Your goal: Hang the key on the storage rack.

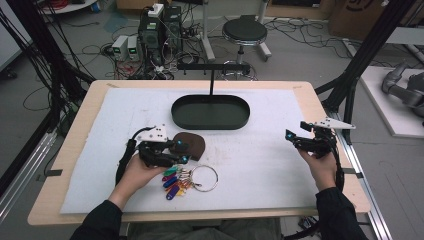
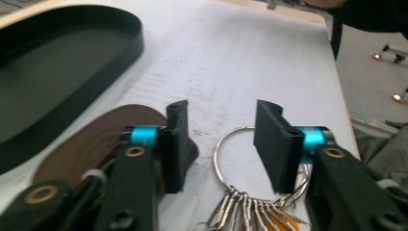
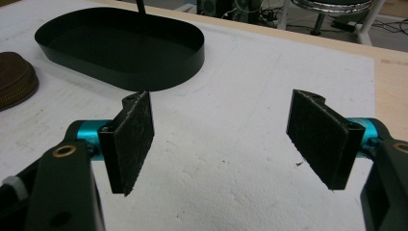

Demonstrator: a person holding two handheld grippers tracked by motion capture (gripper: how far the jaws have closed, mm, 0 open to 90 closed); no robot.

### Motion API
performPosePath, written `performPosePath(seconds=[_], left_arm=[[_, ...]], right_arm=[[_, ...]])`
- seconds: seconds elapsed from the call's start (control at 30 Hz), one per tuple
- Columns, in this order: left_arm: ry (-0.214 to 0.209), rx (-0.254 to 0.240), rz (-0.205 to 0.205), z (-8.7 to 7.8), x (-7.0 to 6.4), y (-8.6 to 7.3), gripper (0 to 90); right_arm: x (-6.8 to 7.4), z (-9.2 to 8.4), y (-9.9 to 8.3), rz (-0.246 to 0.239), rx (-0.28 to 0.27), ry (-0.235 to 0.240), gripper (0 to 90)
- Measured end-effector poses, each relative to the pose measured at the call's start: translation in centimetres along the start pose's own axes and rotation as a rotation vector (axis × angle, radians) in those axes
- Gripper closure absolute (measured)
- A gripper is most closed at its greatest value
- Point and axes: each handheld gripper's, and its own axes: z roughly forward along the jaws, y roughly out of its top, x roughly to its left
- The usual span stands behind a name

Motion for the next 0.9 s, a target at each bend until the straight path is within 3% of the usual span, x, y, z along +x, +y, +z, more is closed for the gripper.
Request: performPosePath(seconds=[0.27, 0.33, 0.63, 0.87, 0.9], left_arm=[[-0.032, 0.046, 0.027, 1.6, -0.6, 0.2, 66.6], [-0.035, 0.077, 0.027, 2.4, -0.8, 0.0, 68.1], [-0.011, 0.166, 0.045, 4.0, -1.0, -0.3, 70.8], [-0.019, 0.219, 0.081, 6.2, -1.5, -0.2, 73.1], [-0.005, 0.241, 0.092, 6.6, -1.6, -0.2, 73.7]], right_arm=[[0.1, 0.0, 0.0, -0.005, 0.002, -0.001, 25.2], [0.1, 0.0, 0.0, -0.004, 0.002, -0.001, 25.2], [0.1, 0.0, -0.1, -0.009, 0.001, 0.001, 25.5], [0.2, 0.0, -0.1, -0.010, 0.004, 0.004, 25.7], [0.2, 0.0, -0.1, -0.010, 0.006, 0.004, 25.7]])
